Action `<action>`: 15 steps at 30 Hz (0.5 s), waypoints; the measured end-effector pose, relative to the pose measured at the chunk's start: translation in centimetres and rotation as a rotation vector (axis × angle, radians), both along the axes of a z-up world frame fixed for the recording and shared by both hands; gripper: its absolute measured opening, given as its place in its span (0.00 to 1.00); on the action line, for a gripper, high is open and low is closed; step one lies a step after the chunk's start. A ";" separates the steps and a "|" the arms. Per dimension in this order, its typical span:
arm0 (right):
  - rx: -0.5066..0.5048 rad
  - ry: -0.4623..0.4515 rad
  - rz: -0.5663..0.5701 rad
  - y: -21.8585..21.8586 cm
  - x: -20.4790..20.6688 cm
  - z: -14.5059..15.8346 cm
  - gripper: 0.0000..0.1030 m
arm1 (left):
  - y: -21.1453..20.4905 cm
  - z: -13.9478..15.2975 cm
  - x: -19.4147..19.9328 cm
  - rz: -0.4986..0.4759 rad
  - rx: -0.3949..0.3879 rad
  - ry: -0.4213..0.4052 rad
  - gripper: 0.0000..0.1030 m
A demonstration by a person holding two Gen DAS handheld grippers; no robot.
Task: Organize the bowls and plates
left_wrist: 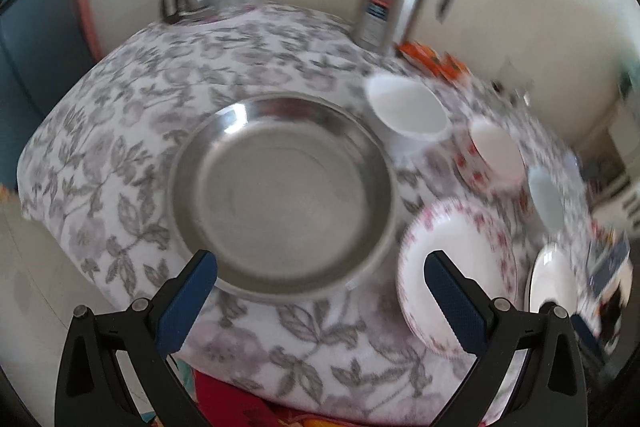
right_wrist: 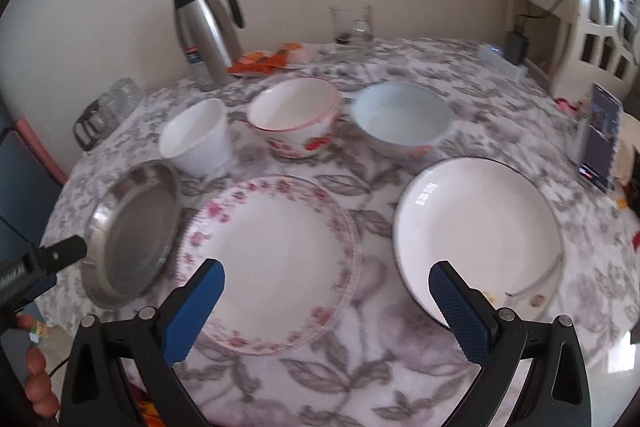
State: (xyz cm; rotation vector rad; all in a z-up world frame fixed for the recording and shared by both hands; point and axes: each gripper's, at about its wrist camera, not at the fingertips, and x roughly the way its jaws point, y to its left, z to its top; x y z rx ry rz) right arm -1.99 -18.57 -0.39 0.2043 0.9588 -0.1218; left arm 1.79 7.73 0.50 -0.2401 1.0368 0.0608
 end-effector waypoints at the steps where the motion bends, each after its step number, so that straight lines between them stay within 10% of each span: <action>1: 0.008 -0.005 0.010 0.4 0.3 0.1 1.00 | 1.1 0.1 0.2 0.025 -0.008 -0.010 1.00; 15: 0.012 -0.017 0.227 9.5 6.5 -0.8 1.00 | 14.8 -2.0 1.2 0.283 -0.094 -0.104 1.00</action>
